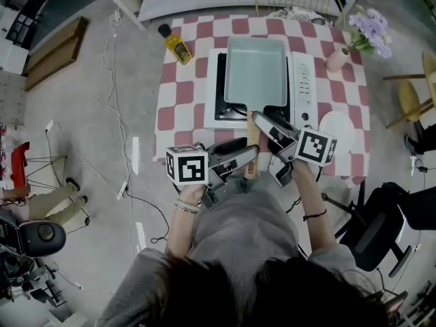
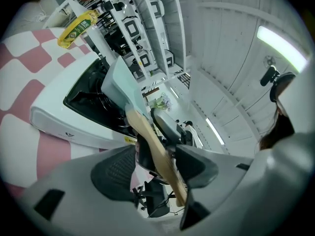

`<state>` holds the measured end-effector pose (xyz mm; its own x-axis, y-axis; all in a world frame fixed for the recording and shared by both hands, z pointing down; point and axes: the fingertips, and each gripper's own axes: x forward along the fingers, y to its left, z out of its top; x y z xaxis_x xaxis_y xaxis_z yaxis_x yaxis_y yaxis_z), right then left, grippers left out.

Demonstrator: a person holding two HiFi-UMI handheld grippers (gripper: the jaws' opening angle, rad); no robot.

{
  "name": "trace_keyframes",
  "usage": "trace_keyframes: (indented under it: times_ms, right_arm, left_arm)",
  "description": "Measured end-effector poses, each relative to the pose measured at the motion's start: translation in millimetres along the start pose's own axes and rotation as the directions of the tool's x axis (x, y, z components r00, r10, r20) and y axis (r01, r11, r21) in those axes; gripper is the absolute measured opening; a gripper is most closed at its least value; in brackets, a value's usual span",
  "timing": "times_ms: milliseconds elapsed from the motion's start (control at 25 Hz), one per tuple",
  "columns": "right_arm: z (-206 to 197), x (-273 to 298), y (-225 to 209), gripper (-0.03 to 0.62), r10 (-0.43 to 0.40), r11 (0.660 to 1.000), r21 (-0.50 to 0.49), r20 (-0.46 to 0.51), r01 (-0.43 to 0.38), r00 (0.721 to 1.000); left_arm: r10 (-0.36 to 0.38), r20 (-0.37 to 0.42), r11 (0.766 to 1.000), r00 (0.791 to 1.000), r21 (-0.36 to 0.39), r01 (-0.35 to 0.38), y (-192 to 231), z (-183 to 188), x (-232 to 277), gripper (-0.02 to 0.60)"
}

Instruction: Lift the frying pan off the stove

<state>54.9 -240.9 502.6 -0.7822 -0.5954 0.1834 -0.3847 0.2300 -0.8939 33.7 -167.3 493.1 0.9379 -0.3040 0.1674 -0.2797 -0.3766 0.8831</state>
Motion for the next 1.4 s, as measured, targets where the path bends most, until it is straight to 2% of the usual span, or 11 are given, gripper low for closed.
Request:
trace_keyframes:
  times_ms: [200,440,720,920,1200,1400]
  right_arm:
    - [-0.2,9.2,9.7,0.259,0.084,0.996,0.026,-0.022,-0.084,0.996]
    - [-2.4,17.1,6.9,0.259,0.095,0.994,0.056,-0.056,-0.092,0.994]
    - [-3.0,26.6,8.5,0.258,0.158,0.982,0.116,-0.079,-0.148,0.984]
    - [-4.0,33.7,14.0,0.252,0.202,0.972,0.140,-0.102,-0.187,0.974]
    - [-1.9,34.3,8.9,0.210,0.204,0.964,0.193,-0.098,-0.183,0.974]
    - [-2.2,34.5,9.0,0.206,0.215,0.959,0.210,-0.103,-0.190,0.971]
  left_arm:
    - [-0.024,-0.034,1.000,0.999,-0.013,0.024,-1.7,-4.0,5.2,0.249]
    - [-0.053,-0.065,0.998,0.996,-0.027,0.051,-4.7,-6.0,9.8,0.249]
    - [-0.084,-0.139,0.996,0.987,-0.027,0.081,-5.1,-11.7,13.3,0.245]
    - [-0.100,-0.148,0.995,0.984,-0.029,0.097,-6.8,-10.3,15.4,0.242]
    - [-0.115,-0.162,0.993,0.980,-0.027,0.112,-9.4,-7.5,16.7,0.187]
    - [-0.121,-0.177,0.993,0.977,-0.025,0.118,-9.6,-8.0,17.1,0.187]
